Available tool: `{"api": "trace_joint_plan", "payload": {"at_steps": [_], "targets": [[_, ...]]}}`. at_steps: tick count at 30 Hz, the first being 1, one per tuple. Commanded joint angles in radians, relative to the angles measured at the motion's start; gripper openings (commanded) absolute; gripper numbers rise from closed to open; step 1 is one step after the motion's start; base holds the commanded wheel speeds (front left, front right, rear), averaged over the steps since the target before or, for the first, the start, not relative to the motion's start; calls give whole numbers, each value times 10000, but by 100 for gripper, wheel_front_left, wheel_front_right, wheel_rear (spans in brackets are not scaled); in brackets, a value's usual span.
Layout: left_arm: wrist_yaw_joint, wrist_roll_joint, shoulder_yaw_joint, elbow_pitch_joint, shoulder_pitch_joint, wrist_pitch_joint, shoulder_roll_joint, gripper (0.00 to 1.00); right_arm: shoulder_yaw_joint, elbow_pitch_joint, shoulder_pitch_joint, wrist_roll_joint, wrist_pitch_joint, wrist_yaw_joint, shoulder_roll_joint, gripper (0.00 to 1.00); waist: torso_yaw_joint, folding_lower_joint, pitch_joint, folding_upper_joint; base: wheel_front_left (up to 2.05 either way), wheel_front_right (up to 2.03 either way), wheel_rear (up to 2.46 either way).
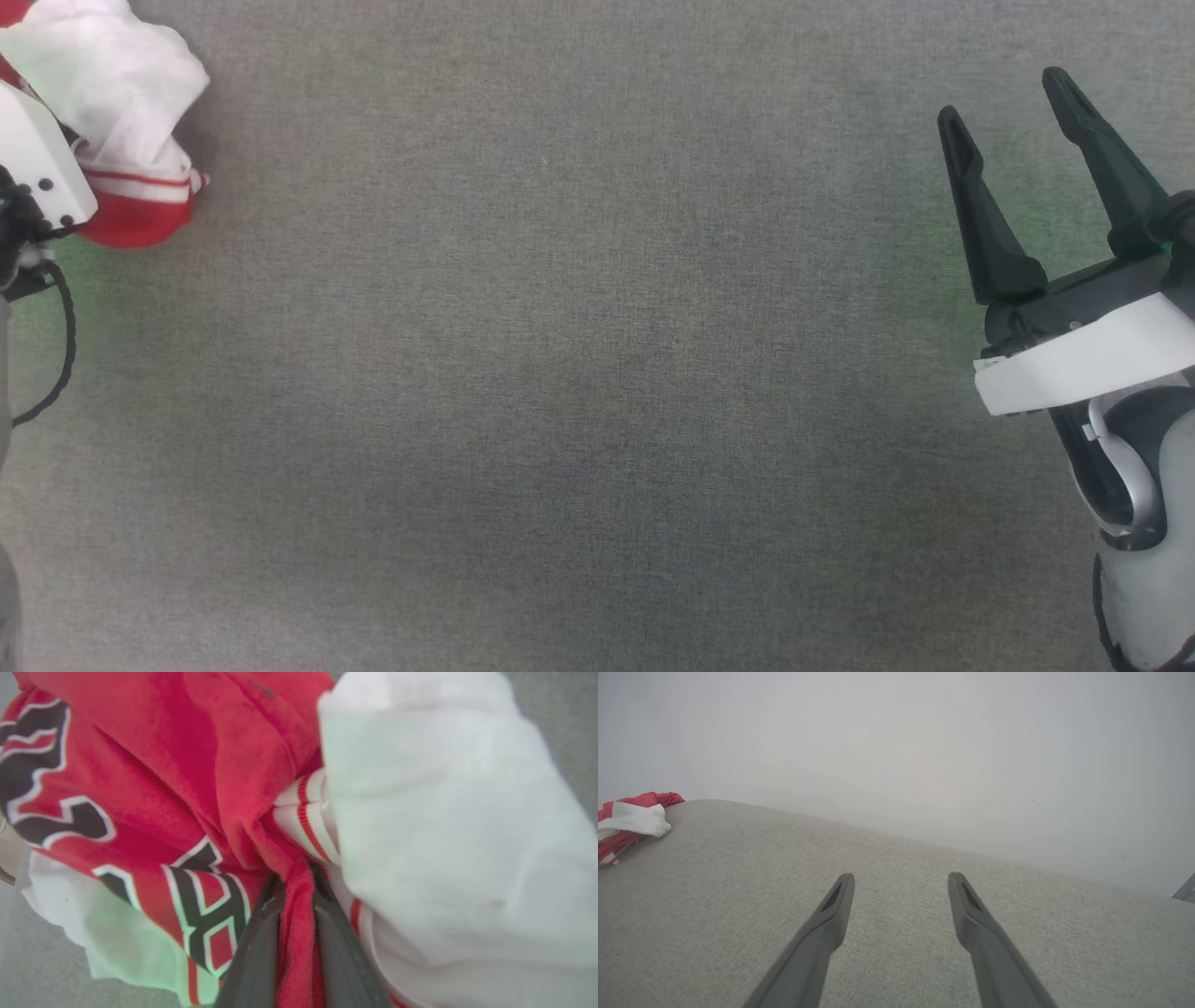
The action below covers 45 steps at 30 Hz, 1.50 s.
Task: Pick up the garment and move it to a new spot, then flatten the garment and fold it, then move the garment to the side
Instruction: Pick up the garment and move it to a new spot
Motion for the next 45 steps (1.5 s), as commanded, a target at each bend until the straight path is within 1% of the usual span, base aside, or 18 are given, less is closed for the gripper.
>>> {"api": "trace_joint_plan", "payload": {"at_steps": [1, 6, 9, 17, 21, 22, 30, 34, 37, 40, 45], "targets": [[-19, -32, -88, 314, 487, -59, -179, 0, -3, 26, -100, -48, -58, -1, 63, 100, 11, 0, -104, 0, 0, 0, 0], [-14, 55, -219, 112, 71, -828, 306, 0, -90, 256, 22, 18, -294, -1, 179, 100, 85, 0, -571, 0, 0, 0, 0], [-14, 209, -325, -58, -141, -1519, 556, 0, -146, 481, 176, 90, -495, -1, 316, 100, 145, 0, -1008, 0, 0, 0, 0], [-15, 438, -942, -1034, -318, -3119, 1024, 0, -348, 1136, 635, 187, -996, -1, 699, 100, 362, 0, -2311, 0, 0, 0, 0], [-15, 421, -1338, -1667, -401, -3402, 1203, 0, -395, 1433, 852, 250, -1246, -1, 883, 100, 424, 0, -2955, 0, 0, 0, 0], [-15, 421, -1338, -1667, -401, -3402, 1203, 0, -395, 1433, 852, 250, -1246, -1, 883, 100, 424, 0, -2955, 0, 0, 0, 0], [-15, -151, -2337, -3586, -113, -2563, 1721, 0, -626, 1829, 1296, 367, -1640, 0, 1176, 100, 340, 0, -4062, 0, 0, 0, 0], [-15, -498, -2679, -4855, 246, -1892, 2044, 0, -855, 1976, 1467, 373, -1817, 0, 1289, 100, 107, 0, -4436, 0, 0, 0, 0], [-12, -738, -2754, -5909, 603, -1390, 2266, 0, -1060, 2074, 1624, 345, -1955, -1, 1328, 100, -157, 0, -4665, 0, 0, 0, 0], [149, -957, -2776, -7092, 1077, -810, 2399, 0, -1327, 2113, 1746, 320, -2063, 0, 1362, 100, -457, 0, -4823, 0, 0, 0, 0], [735, -1308, -2784, -9274, 2063, 233, 2520, 0, -1707, 2197, 1943, 227, -2180, 0, 1469, 100, -1083, 0, -4949, 0, 0, 0, 0]]}}
